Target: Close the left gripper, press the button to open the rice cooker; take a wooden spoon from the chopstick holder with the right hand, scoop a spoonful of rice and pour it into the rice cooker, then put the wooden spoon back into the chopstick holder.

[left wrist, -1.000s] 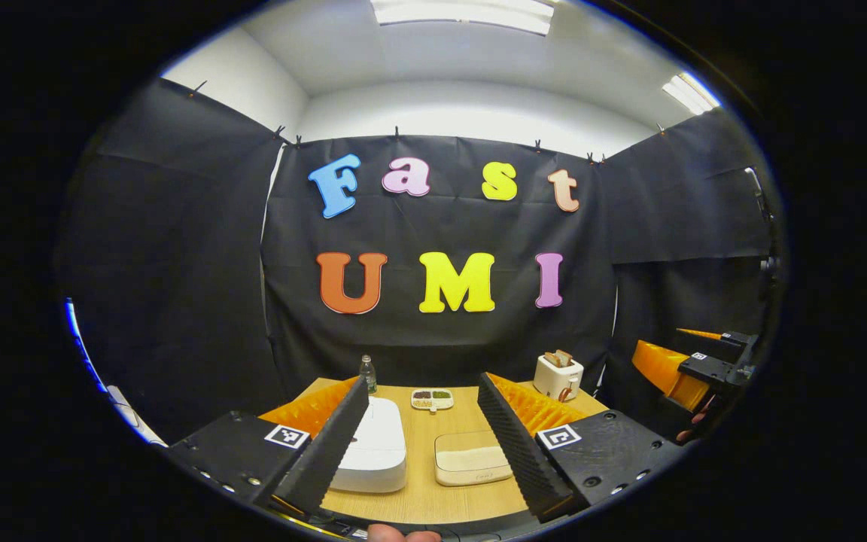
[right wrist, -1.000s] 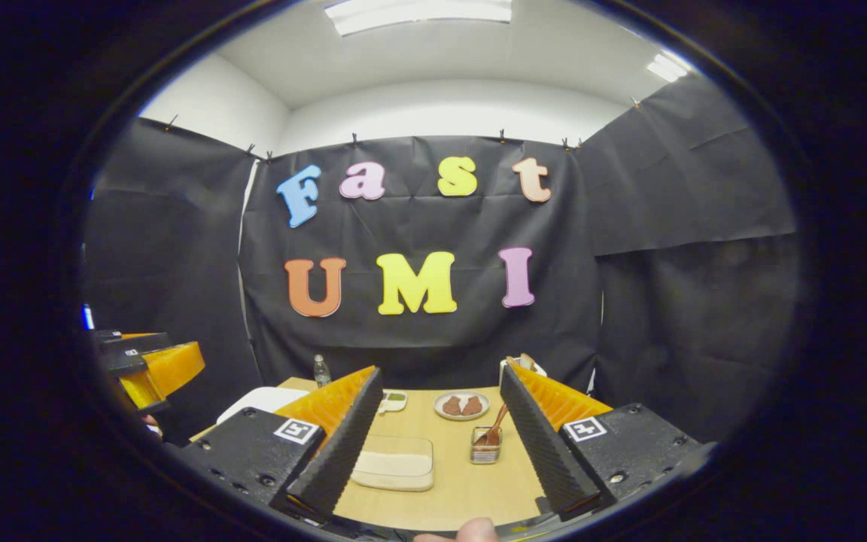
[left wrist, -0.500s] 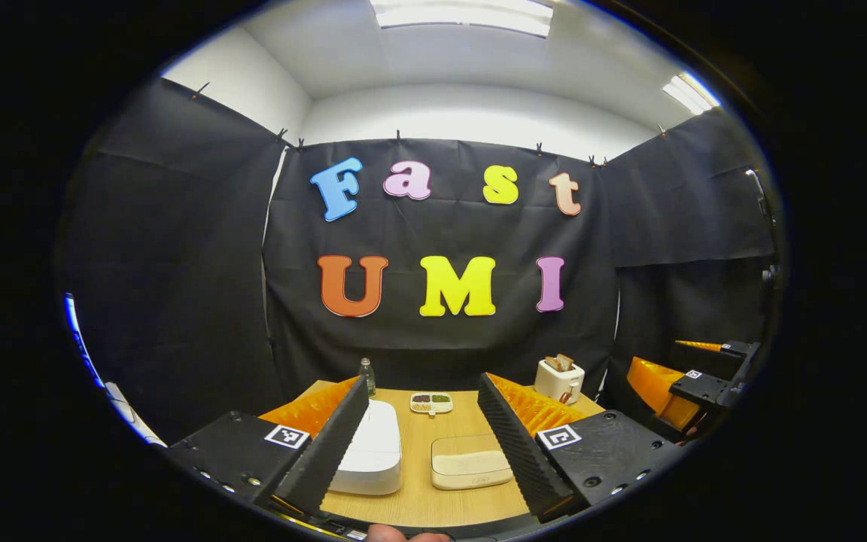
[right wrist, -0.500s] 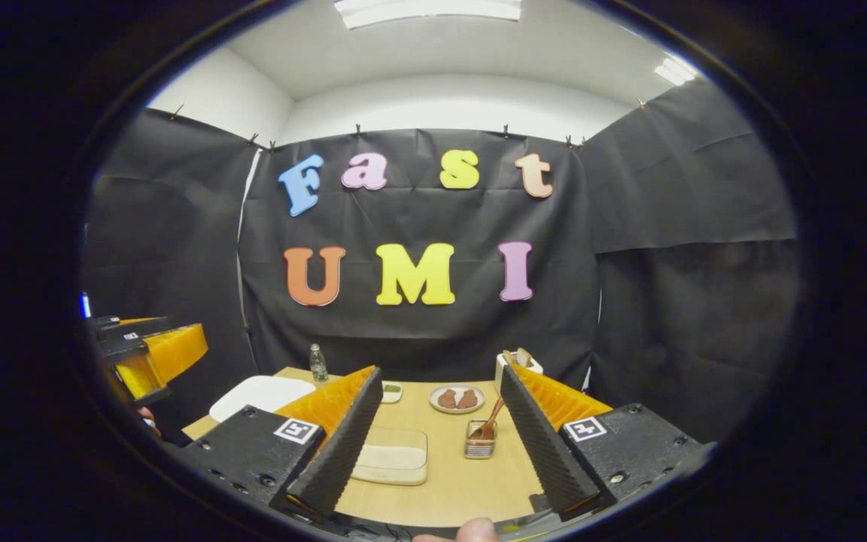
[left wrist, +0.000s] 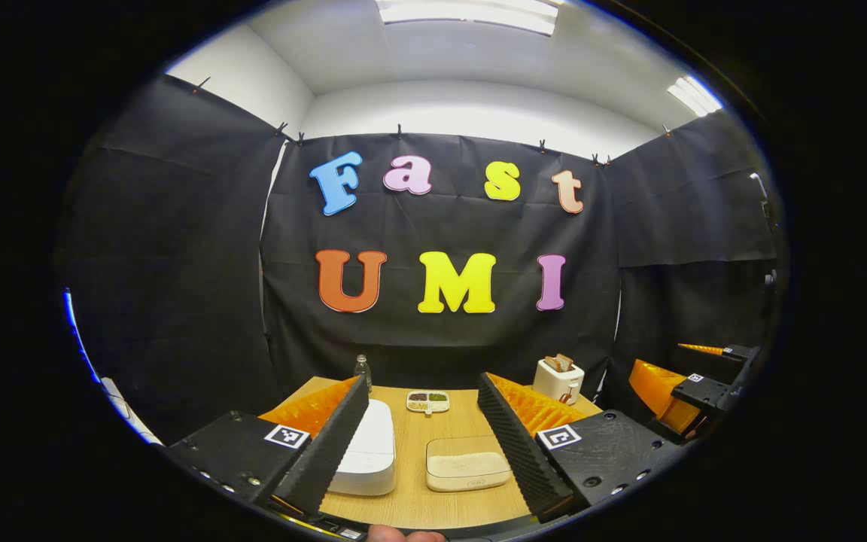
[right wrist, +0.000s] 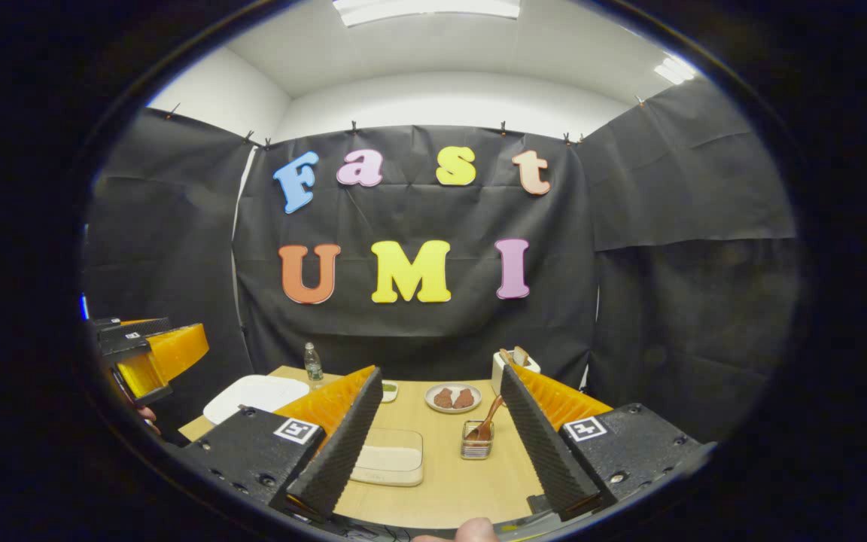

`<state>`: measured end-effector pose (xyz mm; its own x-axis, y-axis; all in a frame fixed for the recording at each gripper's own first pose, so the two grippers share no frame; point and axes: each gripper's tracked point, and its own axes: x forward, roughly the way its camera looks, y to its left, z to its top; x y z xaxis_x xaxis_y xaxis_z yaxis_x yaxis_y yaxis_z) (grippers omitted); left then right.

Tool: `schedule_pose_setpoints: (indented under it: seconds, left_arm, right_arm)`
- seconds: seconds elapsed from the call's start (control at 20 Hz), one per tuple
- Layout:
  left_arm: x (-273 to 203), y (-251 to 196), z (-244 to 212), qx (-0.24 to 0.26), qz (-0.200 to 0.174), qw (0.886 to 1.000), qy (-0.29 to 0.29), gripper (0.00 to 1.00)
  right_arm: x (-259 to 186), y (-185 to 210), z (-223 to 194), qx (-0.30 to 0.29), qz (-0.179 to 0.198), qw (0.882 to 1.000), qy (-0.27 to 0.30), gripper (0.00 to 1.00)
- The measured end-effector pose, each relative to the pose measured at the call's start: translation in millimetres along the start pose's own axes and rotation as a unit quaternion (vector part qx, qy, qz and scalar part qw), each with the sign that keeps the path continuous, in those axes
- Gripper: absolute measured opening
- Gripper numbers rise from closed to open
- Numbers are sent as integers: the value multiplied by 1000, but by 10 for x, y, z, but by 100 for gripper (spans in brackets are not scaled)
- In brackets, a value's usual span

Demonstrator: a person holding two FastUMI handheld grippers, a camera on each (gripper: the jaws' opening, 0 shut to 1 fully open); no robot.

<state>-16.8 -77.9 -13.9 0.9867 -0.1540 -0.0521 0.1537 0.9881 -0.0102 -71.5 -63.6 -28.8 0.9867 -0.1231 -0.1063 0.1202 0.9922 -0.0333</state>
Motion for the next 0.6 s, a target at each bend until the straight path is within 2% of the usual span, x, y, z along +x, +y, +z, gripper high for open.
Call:
schedule_pose_setpoints:
  seconds: [0.6]
  left_arm:
    - [158, -54, 39, 7, 8, 1000, -5, 95]
  right_arm:
    - [189, -119, 15, 6, -3, 1000, 1, 100]
